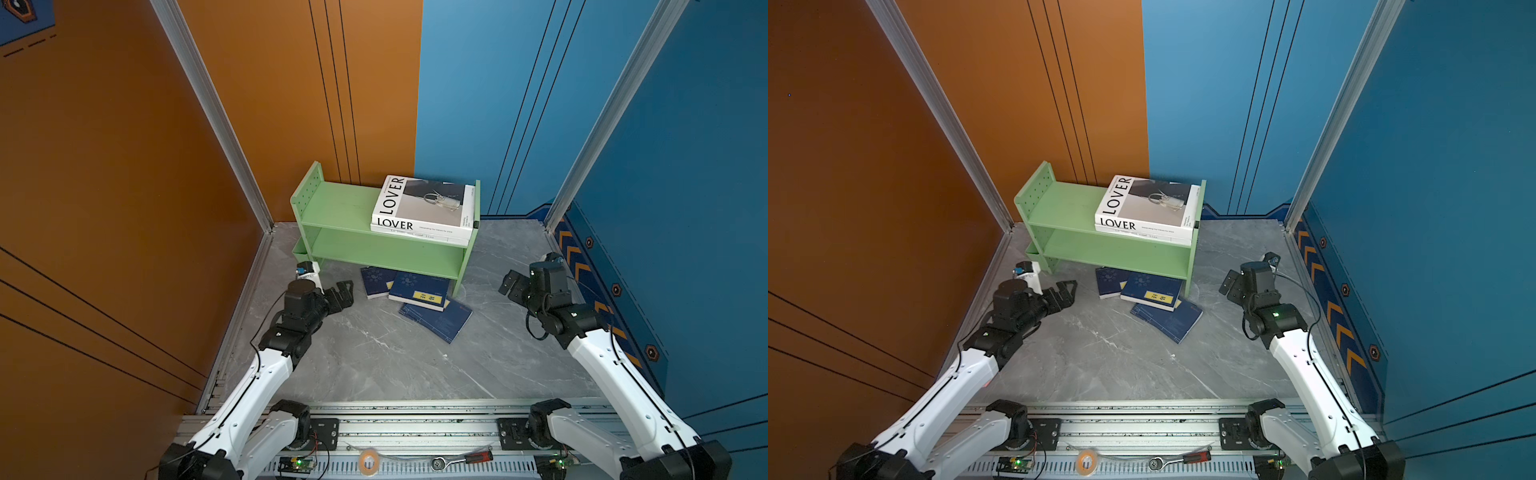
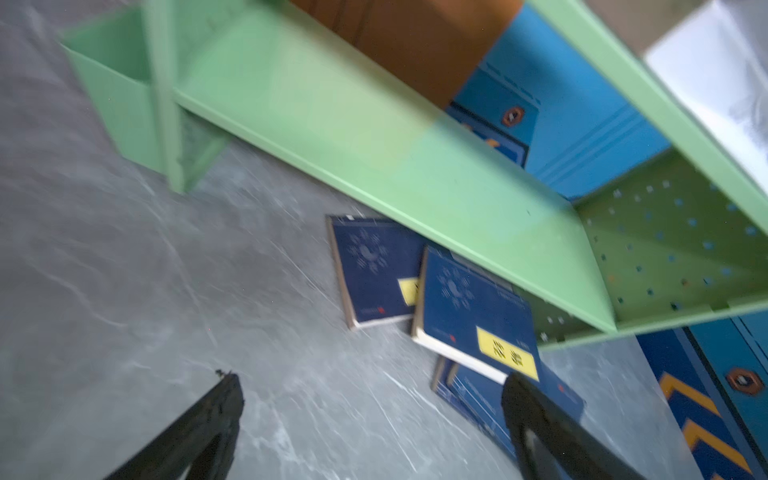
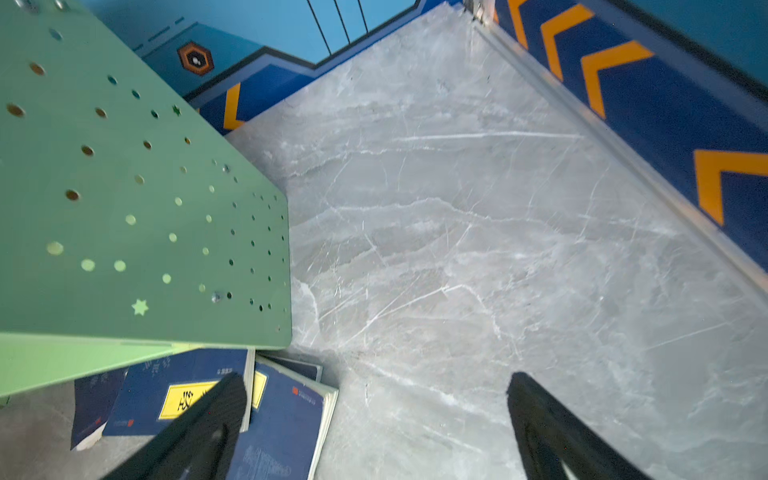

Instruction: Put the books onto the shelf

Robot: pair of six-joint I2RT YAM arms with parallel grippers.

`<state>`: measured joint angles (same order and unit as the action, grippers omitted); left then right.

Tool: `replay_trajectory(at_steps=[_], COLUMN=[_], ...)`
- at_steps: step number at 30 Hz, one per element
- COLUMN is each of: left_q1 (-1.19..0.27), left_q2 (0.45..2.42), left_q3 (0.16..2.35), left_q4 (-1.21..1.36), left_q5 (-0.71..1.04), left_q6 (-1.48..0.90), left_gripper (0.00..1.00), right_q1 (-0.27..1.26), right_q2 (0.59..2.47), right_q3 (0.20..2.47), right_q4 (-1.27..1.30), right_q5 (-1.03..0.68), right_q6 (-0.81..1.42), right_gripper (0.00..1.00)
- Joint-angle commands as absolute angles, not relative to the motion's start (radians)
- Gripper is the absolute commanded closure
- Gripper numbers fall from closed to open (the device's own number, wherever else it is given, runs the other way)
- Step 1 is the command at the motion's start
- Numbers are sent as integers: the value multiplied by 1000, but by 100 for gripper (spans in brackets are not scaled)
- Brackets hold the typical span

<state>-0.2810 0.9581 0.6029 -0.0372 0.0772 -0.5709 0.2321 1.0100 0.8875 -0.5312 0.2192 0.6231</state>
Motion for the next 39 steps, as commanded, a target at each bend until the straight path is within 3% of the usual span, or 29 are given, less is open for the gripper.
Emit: replay_trajectory(at_steps=[1,12,16,24,39], left_q1=[-350,-391,-423,-485,-529], left_q2=[1010,1352,1483,1696,1911], left_q3=[587,599,608,646,692], left_q4=[57,295,431,600,742], left_q5=[106,258,297,264,165], left_q6=[-657,-1039,-1183,-1329,-1487], left_gripper=[2,0,7,21,25], right_q1=[271,336,337,364,420], right_q2=[1015,1098,1079,976,758], right_q3=[852,858,877,854,834], right_q4=[-505,-462,-459,-511,-616], right_q5=[198,212,193,222,329], right_q6=[706,756,755,765,807], right_gripper=[0,0,0,0,0])
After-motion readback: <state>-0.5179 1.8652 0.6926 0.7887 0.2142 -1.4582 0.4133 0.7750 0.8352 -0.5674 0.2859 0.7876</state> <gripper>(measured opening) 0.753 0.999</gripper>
